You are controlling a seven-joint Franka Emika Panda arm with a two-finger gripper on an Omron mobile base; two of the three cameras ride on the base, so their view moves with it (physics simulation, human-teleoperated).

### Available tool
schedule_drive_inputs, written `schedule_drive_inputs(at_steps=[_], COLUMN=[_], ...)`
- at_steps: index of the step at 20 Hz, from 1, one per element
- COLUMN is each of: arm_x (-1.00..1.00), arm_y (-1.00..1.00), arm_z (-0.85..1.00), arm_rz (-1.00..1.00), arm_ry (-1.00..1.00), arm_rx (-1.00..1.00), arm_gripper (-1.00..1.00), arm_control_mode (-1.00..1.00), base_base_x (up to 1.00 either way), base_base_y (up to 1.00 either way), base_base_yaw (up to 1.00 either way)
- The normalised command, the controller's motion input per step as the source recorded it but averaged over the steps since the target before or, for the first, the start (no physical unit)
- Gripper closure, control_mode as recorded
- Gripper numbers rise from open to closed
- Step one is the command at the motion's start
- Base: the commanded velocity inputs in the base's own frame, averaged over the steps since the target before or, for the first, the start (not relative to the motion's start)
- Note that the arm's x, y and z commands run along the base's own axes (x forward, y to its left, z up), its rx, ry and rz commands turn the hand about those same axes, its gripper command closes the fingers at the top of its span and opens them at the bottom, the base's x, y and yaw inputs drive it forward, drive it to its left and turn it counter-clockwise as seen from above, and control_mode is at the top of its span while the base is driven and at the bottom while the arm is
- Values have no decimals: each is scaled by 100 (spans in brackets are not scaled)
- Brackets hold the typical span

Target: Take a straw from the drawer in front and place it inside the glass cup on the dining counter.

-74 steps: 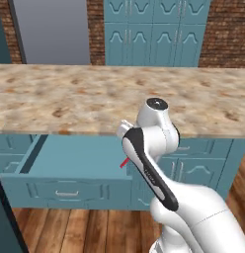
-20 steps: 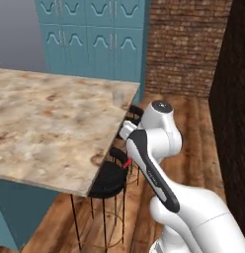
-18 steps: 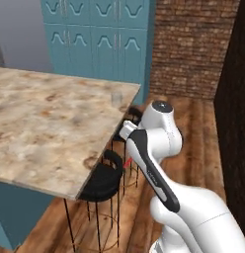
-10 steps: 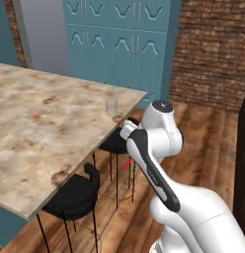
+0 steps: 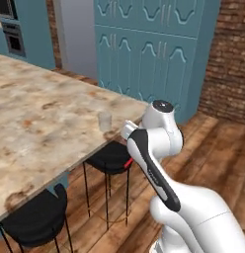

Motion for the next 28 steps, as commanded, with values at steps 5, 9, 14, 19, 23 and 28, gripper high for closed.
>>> schedule_drive_inputs(at_steps=[5, 9, 14, 19, 23, 28], arm_x=[0, 0, 0, 0, 0, 0], arm_y=[0, 0, 0, 0, 0, 0], arm_z=[0, 0, 0, 0, 0, 0], arm_rz=[0, 0, 0, 0, 0, 0], arm_ry=[0, 0, 0, 0, 0, 0], arm_rx=[0, 0, 0, 0, 0, 0], arm_gripper=[100, 100, 100, 100, 100, 100], arm_control_mode=[100, 100, 100, 100, 100, 100], base_base_x=[53, 46, 46, 57, 82, 98], base_base_y=[-86, -79, -70, -64, -54, -14], base_base_yaw=[42, 45, 45, 47, 41, 18])
